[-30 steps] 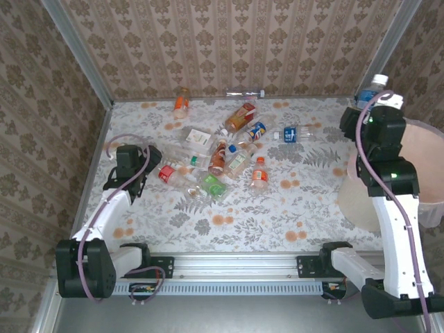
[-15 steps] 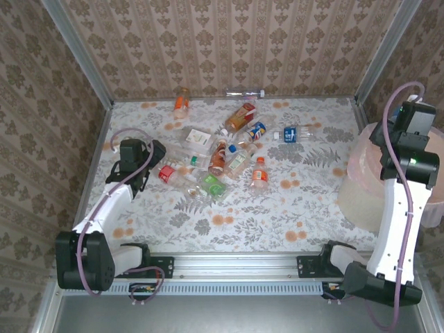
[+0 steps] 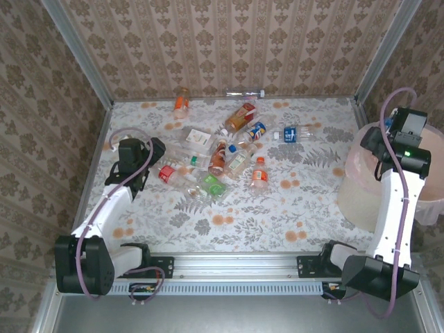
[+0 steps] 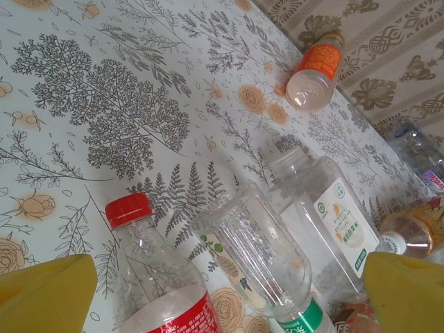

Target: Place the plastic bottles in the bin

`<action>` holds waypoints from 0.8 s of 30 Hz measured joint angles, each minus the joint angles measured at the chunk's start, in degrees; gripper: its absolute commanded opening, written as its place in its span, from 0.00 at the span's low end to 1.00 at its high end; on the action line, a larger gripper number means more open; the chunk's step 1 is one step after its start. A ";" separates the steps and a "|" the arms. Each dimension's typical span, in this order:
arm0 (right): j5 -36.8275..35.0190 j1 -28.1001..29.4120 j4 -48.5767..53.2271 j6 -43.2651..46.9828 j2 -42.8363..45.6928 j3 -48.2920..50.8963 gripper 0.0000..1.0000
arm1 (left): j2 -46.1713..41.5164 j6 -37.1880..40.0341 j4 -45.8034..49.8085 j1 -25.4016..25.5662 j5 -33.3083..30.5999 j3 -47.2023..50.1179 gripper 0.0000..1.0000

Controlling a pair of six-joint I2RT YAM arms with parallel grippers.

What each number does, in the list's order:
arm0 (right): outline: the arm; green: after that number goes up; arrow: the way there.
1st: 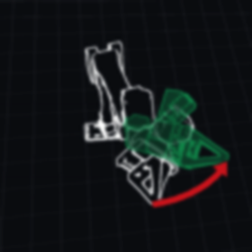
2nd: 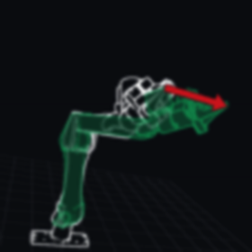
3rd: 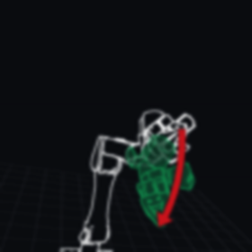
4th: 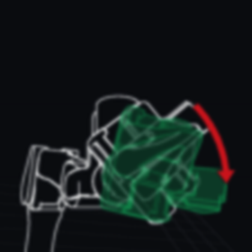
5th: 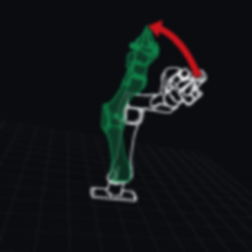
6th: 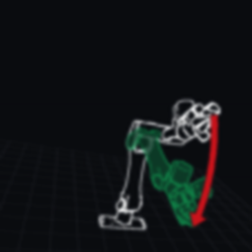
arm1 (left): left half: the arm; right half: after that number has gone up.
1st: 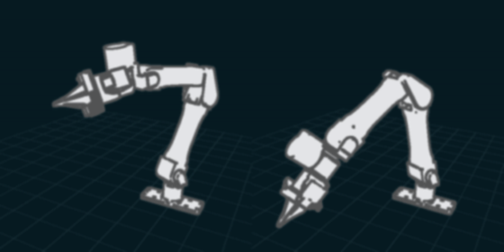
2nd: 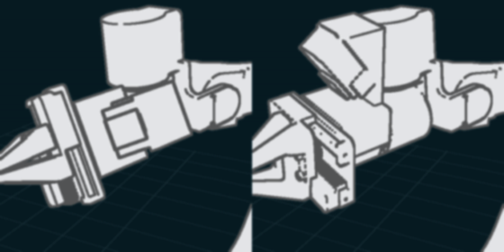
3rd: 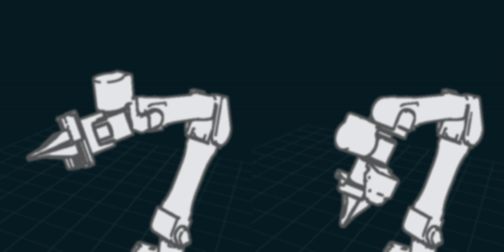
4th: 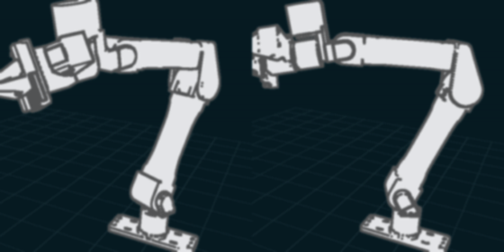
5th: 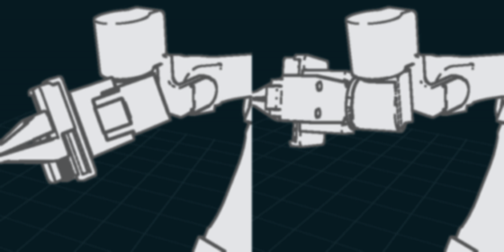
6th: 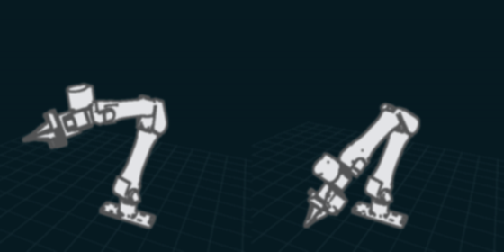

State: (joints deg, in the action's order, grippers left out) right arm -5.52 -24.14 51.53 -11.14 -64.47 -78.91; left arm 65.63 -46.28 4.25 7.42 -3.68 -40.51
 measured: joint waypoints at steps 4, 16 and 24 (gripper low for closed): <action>0.76 0.00 -2.32 -0.46 -0.35 0.74 0.69 | -0.02 0.00 0.02 0.44 -0.37 0.00 1.00; 0.83 -0.02 -5.11 -2.14 0.94 2.64 0.86 | 0.00 0.00 0.50 0.48 -2.08 -0.02 1.00; -2.69 0.04 -5.42 -4.28 5.60 2.67 0.99 | 0.00 -0.72 5.81 0.48 -4.63 -0.68 1.00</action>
State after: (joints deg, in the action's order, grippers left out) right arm -8.21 -24.10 46.11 -15.42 -58.87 -76.25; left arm 65.63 -47.00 10.07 7.90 -8.32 -41.19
